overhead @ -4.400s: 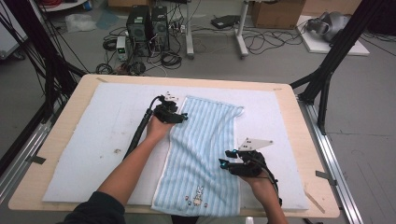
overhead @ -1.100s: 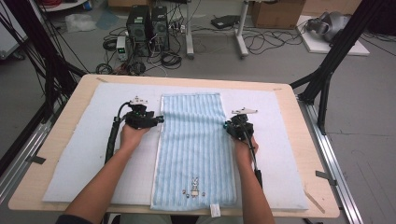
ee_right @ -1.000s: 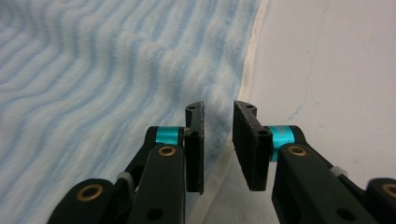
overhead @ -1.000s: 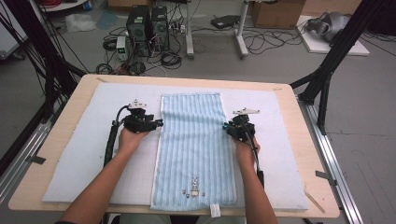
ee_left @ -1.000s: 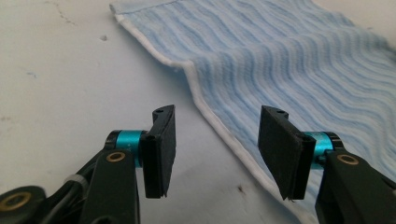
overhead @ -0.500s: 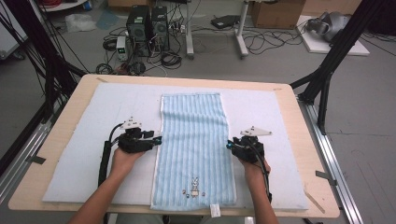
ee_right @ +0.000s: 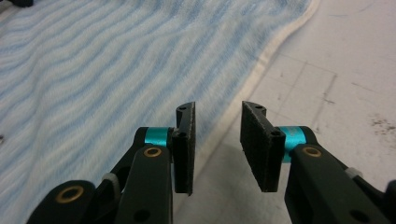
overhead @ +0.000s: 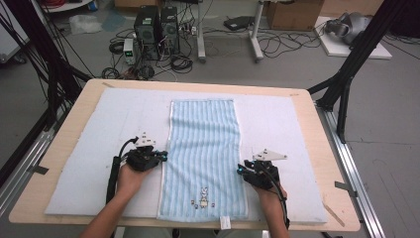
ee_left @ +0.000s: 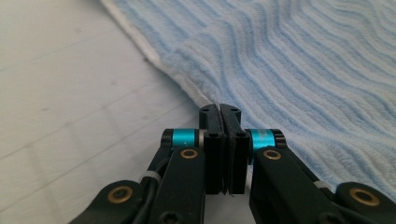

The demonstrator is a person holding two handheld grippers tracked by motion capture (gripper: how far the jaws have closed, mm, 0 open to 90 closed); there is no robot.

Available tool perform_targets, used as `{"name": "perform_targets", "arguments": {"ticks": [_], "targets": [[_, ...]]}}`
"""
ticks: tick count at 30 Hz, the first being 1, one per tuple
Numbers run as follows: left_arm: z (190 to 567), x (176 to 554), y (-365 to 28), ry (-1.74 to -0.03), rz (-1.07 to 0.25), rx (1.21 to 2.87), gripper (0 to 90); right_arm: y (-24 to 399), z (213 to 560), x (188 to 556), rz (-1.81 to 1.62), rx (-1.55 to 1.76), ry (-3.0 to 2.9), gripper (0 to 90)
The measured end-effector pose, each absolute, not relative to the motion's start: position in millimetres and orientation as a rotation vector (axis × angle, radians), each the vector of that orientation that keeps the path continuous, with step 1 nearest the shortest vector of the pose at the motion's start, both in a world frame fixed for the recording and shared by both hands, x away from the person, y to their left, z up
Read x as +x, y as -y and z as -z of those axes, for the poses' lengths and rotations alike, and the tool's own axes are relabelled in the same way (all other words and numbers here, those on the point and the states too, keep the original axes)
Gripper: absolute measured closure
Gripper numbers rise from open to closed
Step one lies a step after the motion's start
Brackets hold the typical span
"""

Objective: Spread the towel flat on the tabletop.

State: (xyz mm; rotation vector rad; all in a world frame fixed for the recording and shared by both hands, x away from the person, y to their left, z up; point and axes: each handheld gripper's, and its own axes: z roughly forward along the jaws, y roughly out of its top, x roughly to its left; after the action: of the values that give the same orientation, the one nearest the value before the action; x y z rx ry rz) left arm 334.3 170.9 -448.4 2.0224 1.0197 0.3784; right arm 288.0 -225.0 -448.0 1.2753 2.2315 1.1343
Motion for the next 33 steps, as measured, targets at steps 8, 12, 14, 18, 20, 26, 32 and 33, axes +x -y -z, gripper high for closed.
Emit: {"name": "perform_targets", "arguments": {"ticks": [8,12,14,18,20,26,32,33], "targets": [[449,323,-181,-1.019,-0.289,1.947,49.4,207,448,285,-1.149,1.225,-2.290,65.1],[448,309,-183,-0.940,-0.265,1.964,60.2,205,447,281,-1.108,1.211,-2.310,72.4],[450,302,-179,-0.901,-0.249,1.995,70.5,206,448,279,-1.098,1.207,-2.311,76.5],[451,294,-170,-0.843,-0.305,2.064,84.8,208,447,278,-1.082,1.209,-2.317,84.5],[451,292,-170,-0.839,-0.311,2.073,88.3,208,446,276,-1.080,1.216,-2.321,85.7],[450,283,-173,-0.831,-0.256,2.071,89.4,210,445,268,-1.065,1.205,-2.349,86.3],[450,273,-175,-0.823,-0.229,2.068,89.4,214,443,254,-1.044,1.188,-2.366,86.3],[450,271,-176,-0.826,-0.222,2.066,89.4,214,442,251,-1.036,1.181,-2.371,86.3]]}}
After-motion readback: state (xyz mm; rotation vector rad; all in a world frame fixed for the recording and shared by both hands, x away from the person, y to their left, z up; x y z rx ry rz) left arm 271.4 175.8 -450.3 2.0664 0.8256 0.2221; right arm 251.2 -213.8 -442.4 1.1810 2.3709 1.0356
